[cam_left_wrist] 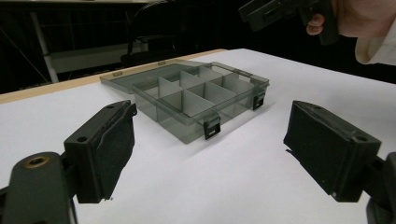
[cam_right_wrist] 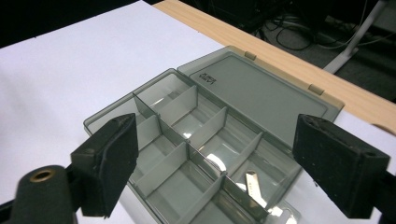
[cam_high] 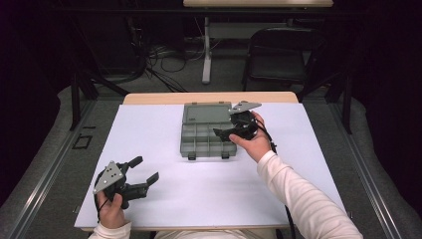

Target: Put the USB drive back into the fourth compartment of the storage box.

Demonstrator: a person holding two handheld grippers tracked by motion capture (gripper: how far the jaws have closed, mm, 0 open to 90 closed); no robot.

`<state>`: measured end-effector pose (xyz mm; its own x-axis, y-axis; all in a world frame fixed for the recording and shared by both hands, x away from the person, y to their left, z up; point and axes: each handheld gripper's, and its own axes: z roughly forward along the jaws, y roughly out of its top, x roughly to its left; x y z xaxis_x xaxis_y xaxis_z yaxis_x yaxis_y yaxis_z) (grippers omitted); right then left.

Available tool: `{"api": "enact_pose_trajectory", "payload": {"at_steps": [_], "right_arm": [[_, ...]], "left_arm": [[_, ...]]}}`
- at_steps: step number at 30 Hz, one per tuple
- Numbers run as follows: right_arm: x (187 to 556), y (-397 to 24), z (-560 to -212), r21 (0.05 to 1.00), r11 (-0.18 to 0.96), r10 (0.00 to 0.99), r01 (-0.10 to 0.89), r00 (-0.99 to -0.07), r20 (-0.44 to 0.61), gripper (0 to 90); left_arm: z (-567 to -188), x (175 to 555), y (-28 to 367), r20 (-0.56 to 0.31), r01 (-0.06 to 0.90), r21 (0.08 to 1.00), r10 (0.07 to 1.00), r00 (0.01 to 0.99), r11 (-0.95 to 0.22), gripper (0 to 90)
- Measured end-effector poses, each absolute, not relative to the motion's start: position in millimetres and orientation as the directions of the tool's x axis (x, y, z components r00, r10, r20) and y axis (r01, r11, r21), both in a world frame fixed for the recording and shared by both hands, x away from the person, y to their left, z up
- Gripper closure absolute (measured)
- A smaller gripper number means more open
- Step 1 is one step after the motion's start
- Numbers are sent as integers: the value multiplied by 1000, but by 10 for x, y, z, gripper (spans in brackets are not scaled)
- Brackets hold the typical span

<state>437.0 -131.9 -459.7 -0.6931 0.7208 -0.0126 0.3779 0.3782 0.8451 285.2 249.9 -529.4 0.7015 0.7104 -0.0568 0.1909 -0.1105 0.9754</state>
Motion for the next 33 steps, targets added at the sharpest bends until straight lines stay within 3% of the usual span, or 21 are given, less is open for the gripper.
{"api": "enact_pose_trajectory", "payload": {"at_steps": [3,6,13,33], "right_arm": [[4336,-1350,-4560,854,365,719,371,-695,-5,137],[4265,-1393,-4507,857,365,713,363,-701,-7,52],[4111,-1424,-4457,868,354,705,348,-709,-4,9],[3388,-1756,-4621,906,264,760,331,-650,16,0]], "left_arm": [[-5296,2865,2500,-66,194,976,712,699,-101,157],[-5298,2877,2498,-68,194,976,713,698,-97,157],[-5292,2878,2496,-59,191,976,711,700,-107,157],[-5294,2930,2420,-66,195,974,678,732,-117,157]]}}
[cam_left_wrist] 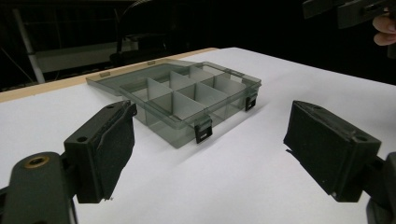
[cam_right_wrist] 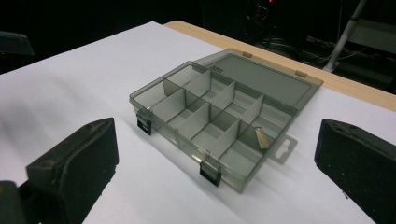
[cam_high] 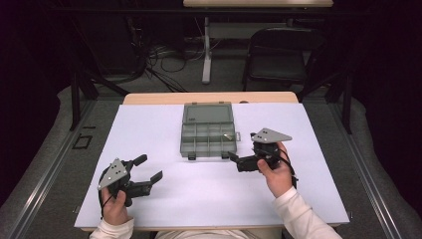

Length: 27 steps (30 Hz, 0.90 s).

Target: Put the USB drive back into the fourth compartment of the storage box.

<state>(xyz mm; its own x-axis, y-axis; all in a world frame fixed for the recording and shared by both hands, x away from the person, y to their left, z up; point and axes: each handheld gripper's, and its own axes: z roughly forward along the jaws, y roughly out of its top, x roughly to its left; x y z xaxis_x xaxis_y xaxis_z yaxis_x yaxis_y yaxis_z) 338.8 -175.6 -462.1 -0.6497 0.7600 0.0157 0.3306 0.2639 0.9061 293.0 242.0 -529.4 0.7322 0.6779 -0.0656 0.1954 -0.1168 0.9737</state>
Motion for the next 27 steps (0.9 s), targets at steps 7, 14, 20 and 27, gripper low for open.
{"api": "enact_pose_trajectory", "payload": {"at_steps": [7,14,20,27], "right_arm": [[3123,-1981,-4630,917,236,787,321,-617,13,0],[2923,-2161,-4730,920,234,808,315,-589,-4,0],[2831,-2310,-4880,916,223,832,335,-555,0,0],[2803,-2468,-5040,917,193,857,350,-515,17,0]], "left_arm": [[-5291,2923,2422,-67,193,974,672,737,-115,157],[-5303,2941,2429,-70,200,973,672,737,-118,157],[-5318,2956,2442,-80,205,973,670,738,-110,157],[-5311,2956,2439,-76,200,974,671,737,-109,157]]}}
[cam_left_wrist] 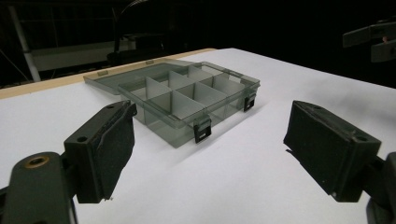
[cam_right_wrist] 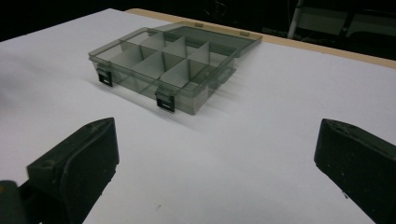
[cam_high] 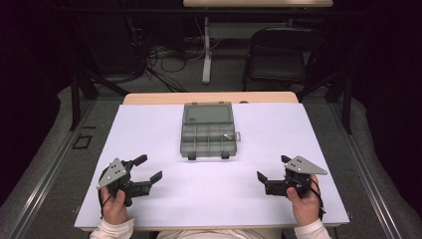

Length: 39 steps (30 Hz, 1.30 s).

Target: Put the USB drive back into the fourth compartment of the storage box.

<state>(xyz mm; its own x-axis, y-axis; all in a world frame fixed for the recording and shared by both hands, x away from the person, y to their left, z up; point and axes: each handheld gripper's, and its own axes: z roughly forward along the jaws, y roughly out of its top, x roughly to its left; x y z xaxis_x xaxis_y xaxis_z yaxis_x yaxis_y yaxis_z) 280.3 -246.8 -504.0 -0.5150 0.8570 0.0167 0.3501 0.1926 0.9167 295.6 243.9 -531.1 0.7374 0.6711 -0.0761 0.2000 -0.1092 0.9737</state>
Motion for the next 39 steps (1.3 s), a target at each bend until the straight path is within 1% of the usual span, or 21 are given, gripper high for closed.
{"api": "enact_pose_trajectory", "payload": {"at_steps": [7,12,20,24,27,39], "right_arm": [[2806,-2629,-5141,918,157,883,364,-469,35,0],[2852,-2717,-5204,913,117,890,392,-448,79,0],[2850,-2812,-5292,906,75,902,417,-416,117,3],[2850,-2857,-5316,905,71,909,419,-401,115,5],[2881,-2868,-5369,898,54,912,436,-387,133,14],[2915,-2852,-5422,884,72,916,462,-382,124,15]], "left_arm": [[-5313,2972,2423,-74,198,974,671,738,-110,157],[-5309,2970,2418,-66,193,974,665,744,-119,157],[-5307,2970,2408,-60,193,972,661,748,-130,157],[-5310,2972,2405,-57,193,972,661,748,-135,157],[-5310,2973,2411,-57,194,972,663,747,-135,157],[-5317,2979,2418,-68,206,970,668,741,-130,157]]}}
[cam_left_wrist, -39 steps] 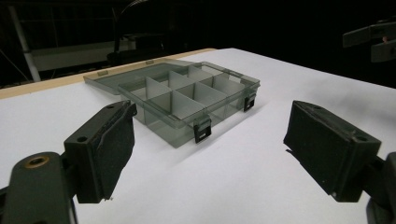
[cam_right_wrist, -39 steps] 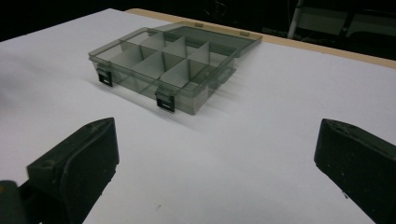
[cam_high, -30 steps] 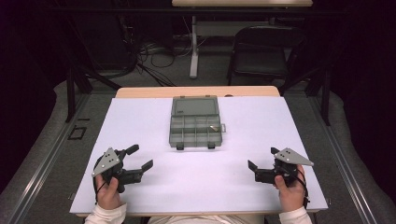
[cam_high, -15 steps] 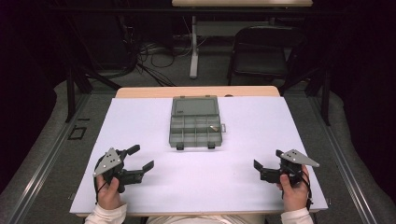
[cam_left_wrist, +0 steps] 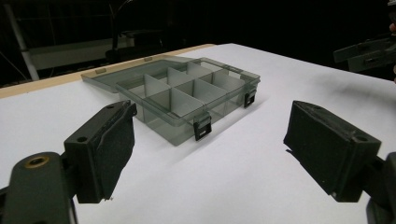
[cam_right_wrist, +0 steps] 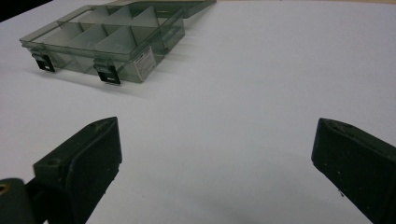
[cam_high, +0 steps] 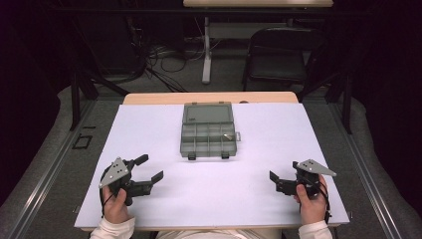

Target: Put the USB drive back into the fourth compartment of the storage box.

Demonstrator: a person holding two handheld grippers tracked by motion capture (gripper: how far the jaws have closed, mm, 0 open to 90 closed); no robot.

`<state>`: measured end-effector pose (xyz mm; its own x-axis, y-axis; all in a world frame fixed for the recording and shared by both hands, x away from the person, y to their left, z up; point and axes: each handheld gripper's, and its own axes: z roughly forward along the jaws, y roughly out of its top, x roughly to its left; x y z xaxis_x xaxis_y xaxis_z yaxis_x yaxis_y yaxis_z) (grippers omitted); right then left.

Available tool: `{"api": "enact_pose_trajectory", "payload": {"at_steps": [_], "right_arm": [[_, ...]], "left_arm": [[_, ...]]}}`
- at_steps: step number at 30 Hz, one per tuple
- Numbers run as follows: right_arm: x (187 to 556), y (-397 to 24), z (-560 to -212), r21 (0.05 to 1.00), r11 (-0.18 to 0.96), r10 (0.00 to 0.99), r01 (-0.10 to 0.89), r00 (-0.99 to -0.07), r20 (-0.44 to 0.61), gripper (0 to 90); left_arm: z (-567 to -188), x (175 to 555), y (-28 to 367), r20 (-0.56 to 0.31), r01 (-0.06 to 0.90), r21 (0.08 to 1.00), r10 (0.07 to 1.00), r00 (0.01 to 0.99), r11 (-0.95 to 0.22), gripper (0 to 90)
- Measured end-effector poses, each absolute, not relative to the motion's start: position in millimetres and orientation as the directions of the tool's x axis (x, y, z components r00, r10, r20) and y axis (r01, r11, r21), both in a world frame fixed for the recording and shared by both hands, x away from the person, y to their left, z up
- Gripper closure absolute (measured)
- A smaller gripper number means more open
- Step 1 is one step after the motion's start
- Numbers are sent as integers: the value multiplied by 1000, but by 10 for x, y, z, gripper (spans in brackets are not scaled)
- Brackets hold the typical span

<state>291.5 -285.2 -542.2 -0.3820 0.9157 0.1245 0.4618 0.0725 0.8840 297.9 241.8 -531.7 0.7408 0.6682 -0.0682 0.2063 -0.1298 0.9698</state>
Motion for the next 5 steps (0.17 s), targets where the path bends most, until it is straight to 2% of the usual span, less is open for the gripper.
{"api": "enact_pose_trajectory", "payload": {"at_steps": [5], "right_arm": [[2949,-2869,-5451,874,71,919,480,-372,130,17]], "left_arm": [[-5323,2982,2427,-67,211,968,674,736,-134,157]]}}
